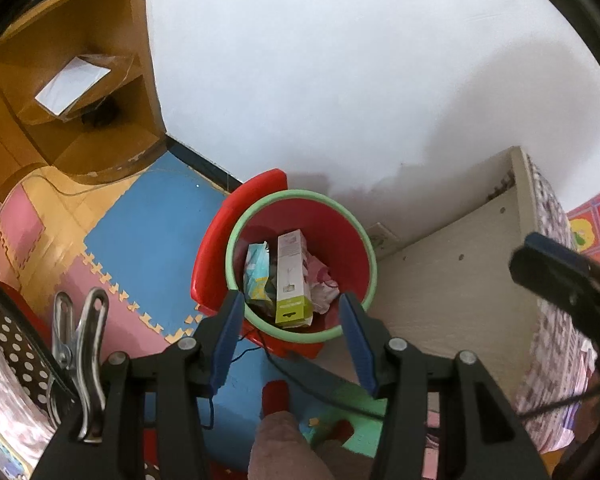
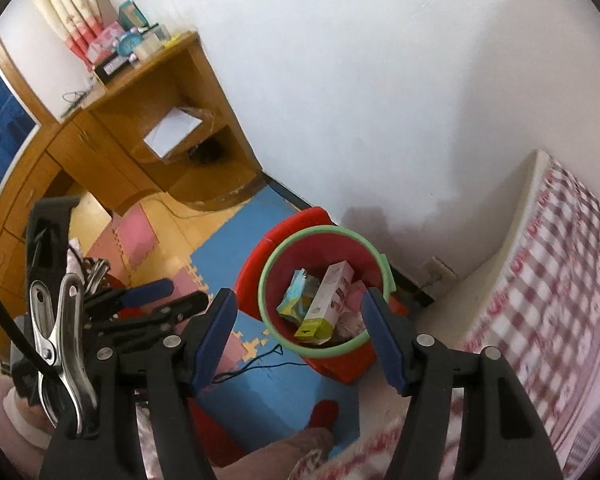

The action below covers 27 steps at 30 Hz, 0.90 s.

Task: Collect trash
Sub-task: 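Move both grippers back over the trash pile on the bed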

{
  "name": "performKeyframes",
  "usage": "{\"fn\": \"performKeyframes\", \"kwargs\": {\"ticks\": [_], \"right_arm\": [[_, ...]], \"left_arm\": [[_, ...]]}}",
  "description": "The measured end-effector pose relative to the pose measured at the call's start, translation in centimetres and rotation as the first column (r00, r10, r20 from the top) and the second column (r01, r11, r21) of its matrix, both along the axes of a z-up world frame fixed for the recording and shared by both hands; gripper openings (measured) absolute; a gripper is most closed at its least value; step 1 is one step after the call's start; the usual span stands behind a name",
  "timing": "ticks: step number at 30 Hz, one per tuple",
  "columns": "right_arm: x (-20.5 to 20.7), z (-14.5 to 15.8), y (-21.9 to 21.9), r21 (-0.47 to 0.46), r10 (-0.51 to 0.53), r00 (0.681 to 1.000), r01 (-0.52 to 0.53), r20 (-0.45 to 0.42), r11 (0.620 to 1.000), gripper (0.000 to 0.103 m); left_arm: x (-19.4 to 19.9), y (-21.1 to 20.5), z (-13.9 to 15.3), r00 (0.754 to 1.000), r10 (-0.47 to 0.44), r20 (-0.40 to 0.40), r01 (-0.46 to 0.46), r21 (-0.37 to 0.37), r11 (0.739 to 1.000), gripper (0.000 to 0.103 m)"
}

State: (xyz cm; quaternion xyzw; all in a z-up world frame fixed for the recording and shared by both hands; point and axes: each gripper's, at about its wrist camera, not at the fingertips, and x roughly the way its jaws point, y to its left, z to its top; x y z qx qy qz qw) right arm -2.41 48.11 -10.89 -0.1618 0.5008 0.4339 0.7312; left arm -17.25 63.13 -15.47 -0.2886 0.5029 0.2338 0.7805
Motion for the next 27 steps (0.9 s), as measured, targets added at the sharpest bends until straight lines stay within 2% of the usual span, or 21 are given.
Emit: {"fn": "performKeyframes", "kwargs": {"ticks": [4, 8, 14, 22, 27], "right_arm": [[-1.3, 1.1, -2.6, 0.032, 0.001, 1.000, -0.001, 0.011, 0.999, 0.066], [-2.7, 2.1, -5.6, 0.052, -0.010, 1.000, 0.009, 0.021, 0.999, 0.066], [-5.0, 4.2, -11.2, 0.100, -0.036, 0.999, 0.033, 0.029, 0.994, 0.066], [-7.4, 7.1, -19.7, 0.165, -0.130, 0.991, 0.124, 0.025, 0.978, 0.066], [-8.0, 8.6, -25.2, 0.194, -0.203, 0.978, 0.193, 0.035, 0.962, 0.066]], "left_arm": [[-0.3, -1.0, 1.6, 1.000, -0.021, -0.003, 0.021, 0.052, 0.998, 0.052], [-0.7, -2.4, 3.0, 0.999, -0.039, 0.014, 0.038, 0.044, 0.998, 0.052], [-0.7, -5.6, 5.1, 0.996, -0.080, 0.041, 0.076, 0.080, 0.994, 0.052], [-0.3, -11.5, 8.3, 0.985, -0.153, 0.083, 0.145, 0.091, 0.985, 0.052], [0.1, -16.5, 10.1, 0.971, -0.222, 0.092, 0.210, 0.122, 0.970, 0.052]]}}
